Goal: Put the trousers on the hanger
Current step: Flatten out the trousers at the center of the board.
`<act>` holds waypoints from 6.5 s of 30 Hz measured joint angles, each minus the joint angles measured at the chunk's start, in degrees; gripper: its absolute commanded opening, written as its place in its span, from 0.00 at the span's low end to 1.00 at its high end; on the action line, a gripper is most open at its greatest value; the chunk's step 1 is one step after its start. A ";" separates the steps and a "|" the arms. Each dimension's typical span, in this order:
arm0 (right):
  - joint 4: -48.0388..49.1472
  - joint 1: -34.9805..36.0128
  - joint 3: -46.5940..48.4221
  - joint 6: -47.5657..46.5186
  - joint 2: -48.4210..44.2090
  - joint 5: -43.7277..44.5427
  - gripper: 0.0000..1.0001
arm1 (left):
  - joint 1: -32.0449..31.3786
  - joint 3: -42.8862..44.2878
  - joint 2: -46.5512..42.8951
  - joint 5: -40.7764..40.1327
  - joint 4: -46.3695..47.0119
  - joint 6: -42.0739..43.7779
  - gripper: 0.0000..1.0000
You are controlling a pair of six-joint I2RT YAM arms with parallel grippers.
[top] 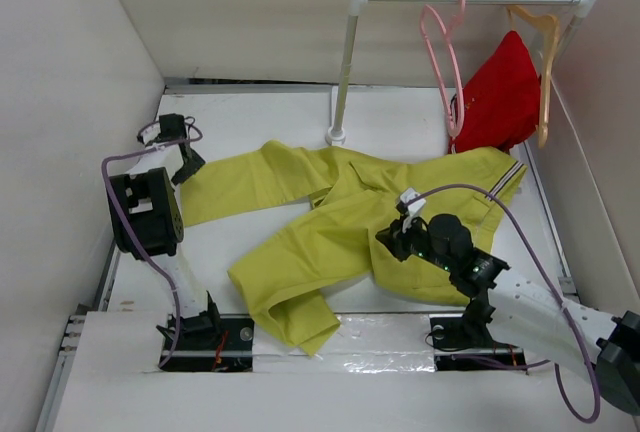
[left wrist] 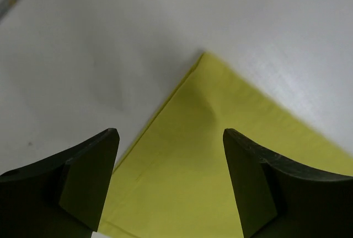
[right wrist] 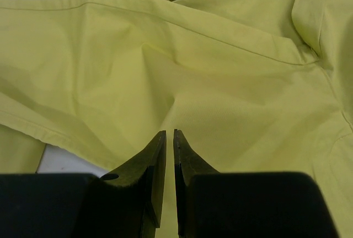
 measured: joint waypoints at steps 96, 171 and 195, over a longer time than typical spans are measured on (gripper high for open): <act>-6.78 -1.16 2.27 6.84 15.63 -1.75 0.08 | -34.12 -26.43 -10.38 16.96 30.91 -6.82 0.64; -31.04 -60.87 46.38 -2.29 57.72 3.37 0.00 | -42.71 -40.44 -37.33 12.04 41.05 4.44 0.60; -15.74 -73.00 35.32 3.06 42.51 -1.97 0.42 | -41.48 -40.41 -31.30 9.49 40.35 4.22 0.61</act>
